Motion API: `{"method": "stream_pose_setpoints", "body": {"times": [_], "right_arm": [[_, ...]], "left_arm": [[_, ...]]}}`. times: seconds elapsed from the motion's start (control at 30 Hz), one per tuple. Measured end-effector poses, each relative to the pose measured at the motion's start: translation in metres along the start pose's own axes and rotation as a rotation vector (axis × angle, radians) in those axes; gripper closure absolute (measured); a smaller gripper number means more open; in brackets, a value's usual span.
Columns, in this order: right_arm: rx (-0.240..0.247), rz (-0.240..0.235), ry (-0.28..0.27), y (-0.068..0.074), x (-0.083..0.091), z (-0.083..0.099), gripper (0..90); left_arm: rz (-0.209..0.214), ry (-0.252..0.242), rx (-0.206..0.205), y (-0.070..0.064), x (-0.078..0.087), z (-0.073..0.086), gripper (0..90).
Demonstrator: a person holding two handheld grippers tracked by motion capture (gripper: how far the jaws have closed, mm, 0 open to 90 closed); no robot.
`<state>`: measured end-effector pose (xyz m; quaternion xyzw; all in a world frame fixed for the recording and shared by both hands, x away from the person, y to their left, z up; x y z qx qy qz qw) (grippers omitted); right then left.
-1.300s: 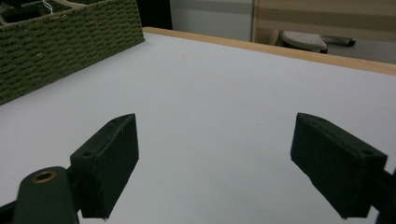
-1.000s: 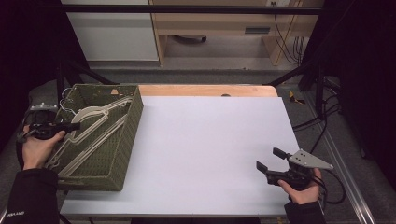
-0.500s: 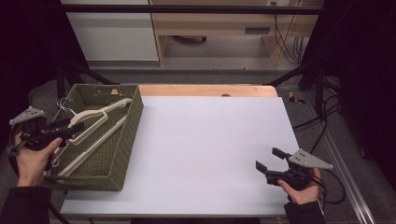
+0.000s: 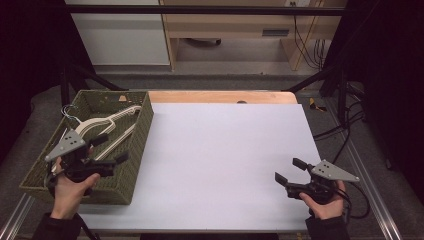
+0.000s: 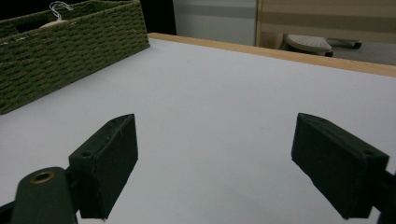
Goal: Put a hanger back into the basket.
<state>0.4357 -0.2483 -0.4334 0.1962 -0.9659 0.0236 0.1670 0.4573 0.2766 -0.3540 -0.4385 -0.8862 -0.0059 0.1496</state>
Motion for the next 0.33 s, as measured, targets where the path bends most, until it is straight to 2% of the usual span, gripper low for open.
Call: {"method": "stream_pose_setpoints", "body": {"times": [0.13,0.33], "right_arm": [[0.003,-0.002,0.002,0.000,0.000,0.001,14.5],[0.002,-0.004,0.000,-0.001,0.001,0.000,14.3]], "left_arm": [[0.009,0.001,-0.008,-0.010,-0.008,0.010,3.2],[0.015,0.025,0.007,-0.013,-0.020,0.021,3.6]]}}
Point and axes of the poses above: each handheld gripper's, and its own axes: x roughly backward along the jaws, z roughly out of its underside, y roughly to its left, the point moved 5 cm from there along -x, roughly forward along the jaws, and after that the axes turned 14 degrees about z, right-handed, at the moved point
